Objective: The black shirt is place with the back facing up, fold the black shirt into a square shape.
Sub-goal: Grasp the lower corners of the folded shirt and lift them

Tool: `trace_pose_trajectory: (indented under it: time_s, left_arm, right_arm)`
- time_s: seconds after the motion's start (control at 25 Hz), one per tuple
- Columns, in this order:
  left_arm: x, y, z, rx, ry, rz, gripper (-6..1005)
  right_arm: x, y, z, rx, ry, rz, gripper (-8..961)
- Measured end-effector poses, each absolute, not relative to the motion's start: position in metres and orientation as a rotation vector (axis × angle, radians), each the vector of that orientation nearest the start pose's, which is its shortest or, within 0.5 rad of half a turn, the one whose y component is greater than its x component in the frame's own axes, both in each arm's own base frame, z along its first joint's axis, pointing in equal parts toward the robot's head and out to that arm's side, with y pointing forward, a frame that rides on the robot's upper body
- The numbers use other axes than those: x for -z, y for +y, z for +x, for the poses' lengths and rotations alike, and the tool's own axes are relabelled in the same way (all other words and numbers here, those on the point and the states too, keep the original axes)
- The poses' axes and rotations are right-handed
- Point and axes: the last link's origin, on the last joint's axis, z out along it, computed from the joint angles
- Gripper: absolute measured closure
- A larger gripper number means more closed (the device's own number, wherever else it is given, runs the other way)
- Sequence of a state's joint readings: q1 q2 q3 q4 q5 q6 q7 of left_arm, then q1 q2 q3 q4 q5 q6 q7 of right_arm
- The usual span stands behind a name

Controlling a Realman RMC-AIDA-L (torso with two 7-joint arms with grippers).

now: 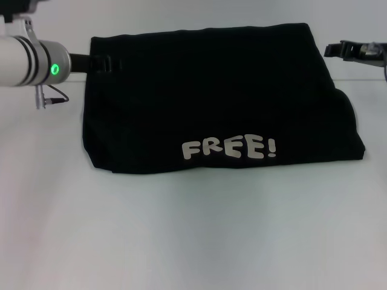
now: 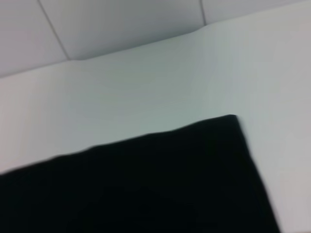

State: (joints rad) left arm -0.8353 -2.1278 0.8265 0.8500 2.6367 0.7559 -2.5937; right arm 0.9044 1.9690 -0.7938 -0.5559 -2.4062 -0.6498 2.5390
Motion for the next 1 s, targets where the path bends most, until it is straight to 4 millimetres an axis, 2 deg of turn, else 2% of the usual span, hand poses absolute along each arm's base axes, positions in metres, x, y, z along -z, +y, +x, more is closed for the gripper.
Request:
trace_pose_trajectory:
  time_s: [0.2, 0.32, 0.52, 0.72, 0.88, 1.0]
  left_arm:
    - [-0.054, 0.467, -0.207, 0.274, -1.337, -1.952, 494]
    - [-0.063, 0.458, -0.220, 0.271, -1.438, -1.971, 419]
    - [-0.066, 0.437, -0.248, 0.221, -1.541, -1.972, 302]
    - [-0.066, 0.418, -0.267, 0.202, -1.635, -2.023, 280]
    - [-0.054, 0.410, -0.278, 0.194, -1.697, -2.047, 280]
    - [-0.048, 0.406, -0.282, 0.204, -1.696, -2.062, 279]
  right_arm:
    - [-0.072, 0.495, 0.223, -0.387, 1.407, -1.892, 475]
    - [-0.079, 0.491, 0.220, -0.367, 1.476, -1.927, 417]
    - [-0.090, 0.483, 0.220, -0.343, 1.572, -1.963, 264]
    - [-0.109, 0.478, 0.213, -0.315, 1.600, -2.012, 266]
    - [-0.124, 0.476, 0.208, -0.315, 1.606, -2.011, 268]
    - [-0.126, 0.475, 0.210, -0.320, 1.613, -1.999, 269]
